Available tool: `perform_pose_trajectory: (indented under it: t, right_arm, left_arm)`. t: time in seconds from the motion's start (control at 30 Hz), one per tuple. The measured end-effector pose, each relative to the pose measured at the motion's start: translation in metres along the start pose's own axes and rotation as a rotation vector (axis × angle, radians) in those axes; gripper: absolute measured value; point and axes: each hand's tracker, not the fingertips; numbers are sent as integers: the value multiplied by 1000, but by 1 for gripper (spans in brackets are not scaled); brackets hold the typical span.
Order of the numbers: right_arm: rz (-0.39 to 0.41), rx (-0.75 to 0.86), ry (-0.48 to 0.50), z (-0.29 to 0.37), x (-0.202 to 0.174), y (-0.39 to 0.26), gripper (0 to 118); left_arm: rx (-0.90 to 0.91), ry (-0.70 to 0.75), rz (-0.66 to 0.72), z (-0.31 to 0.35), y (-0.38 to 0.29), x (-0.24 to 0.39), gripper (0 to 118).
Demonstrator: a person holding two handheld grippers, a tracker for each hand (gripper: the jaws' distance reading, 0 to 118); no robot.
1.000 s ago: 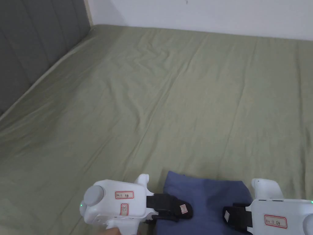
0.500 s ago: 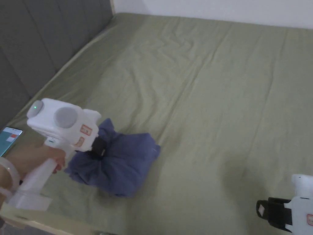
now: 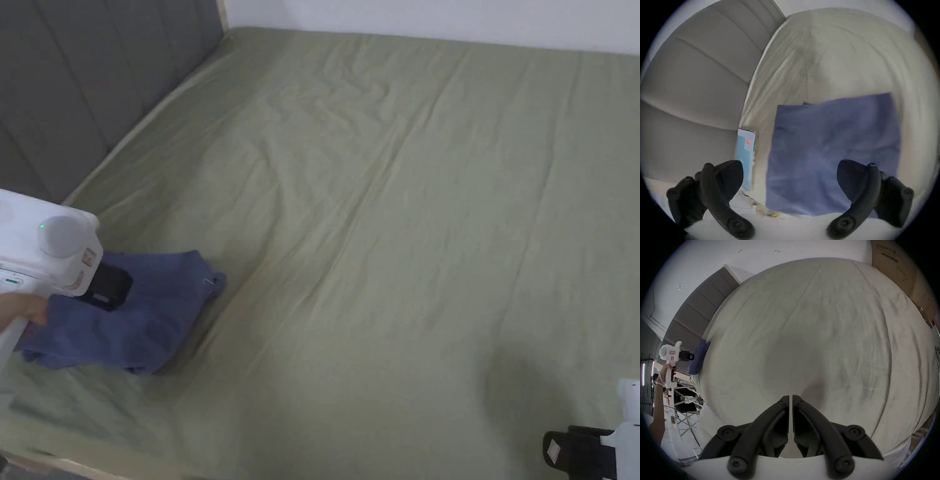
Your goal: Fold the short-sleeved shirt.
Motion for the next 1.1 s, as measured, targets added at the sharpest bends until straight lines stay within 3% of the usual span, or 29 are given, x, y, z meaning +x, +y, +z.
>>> perform_pose_trajectory:
  t: [0.03,0.07,0.1,0.13,0.27,0.4,0.7,0.9,1.0,1.1]
  right_arm:
    - [-2,3,2,1,3,-1,3]
    - [-3,5,6,3,4,-2,3]
    - [-8,11,11,5,6,-4,3]
    - [-10,13,17,6,7,-6,3]
    - [-20,36,26,14,14,-12,3]
    - [-39,98,20,32,22,-17,3]
    - [20,450,-179,116,14,-2,3]
    - [57,747,-340,187,-17,12,3]
    - [57,863,-398,217,-32,9,3]
    - [59,920,-442,237,-44,2,4]
  left_arm:
    - [15,-64,41,8,-4,1,113]
    - [42,-150,85,21,-10,3,98]
    - [60,-249,108,32,-11,8,64]
    - [91,-301,106,39,-13,16,4]
    - [176,-374,15,80,-39,74,0]
    - [294,-386,97,135,-63,133,0]
    - [669,-216,134,244,-100,202,0]
    - [916,-161,93,319,-114,242,0]
    - [1000,-173,72,339,-119,257,0]
    - [1025,-314,72,345,-117,269,0]
